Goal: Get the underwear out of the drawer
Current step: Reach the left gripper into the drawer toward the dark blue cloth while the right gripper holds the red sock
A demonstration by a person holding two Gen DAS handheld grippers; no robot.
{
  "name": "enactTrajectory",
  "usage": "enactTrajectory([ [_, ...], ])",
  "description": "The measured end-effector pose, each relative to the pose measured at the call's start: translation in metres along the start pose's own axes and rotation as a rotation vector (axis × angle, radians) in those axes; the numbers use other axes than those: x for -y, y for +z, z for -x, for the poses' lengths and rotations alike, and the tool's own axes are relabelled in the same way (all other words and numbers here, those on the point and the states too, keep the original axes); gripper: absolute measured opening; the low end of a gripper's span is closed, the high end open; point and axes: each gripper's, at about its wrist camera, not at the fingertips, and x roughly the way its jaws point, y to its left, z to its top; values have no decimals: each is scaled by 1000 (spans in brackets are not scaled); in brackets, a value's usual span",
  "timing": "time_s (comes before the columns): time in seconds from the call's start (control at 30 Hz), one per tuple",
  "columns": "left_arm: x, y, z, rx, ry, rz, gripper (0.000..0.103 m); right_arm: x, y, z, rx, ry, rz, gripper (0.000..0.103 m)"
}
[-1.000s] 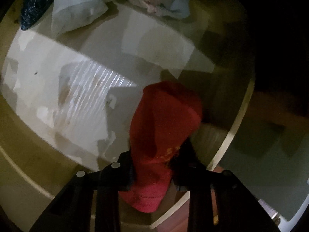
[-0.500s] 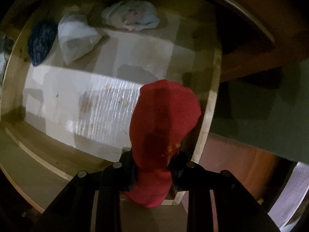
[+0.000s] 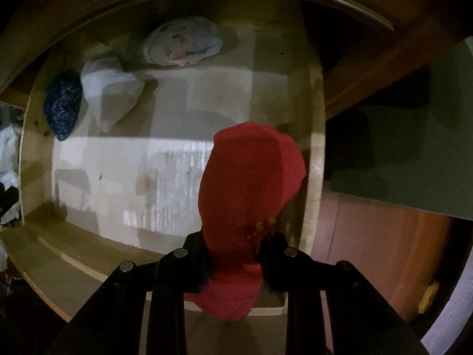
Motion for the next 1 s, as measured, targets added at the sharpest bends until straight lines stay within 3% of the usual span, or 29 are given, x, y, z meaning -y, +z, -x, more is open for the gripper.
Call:
enactTrajectory([
  [0.33,21,12,-19,15,13,-108,64,-6,5,-15,-2,-2,8,24],
  [0.63,35,20,-35,7,90,-237,64,8,5,-9,-2,-2,23,24],
  [1.0,47,20,-40,39,175,-452,64,-3,4,-16,-12,-17,31,24],
])
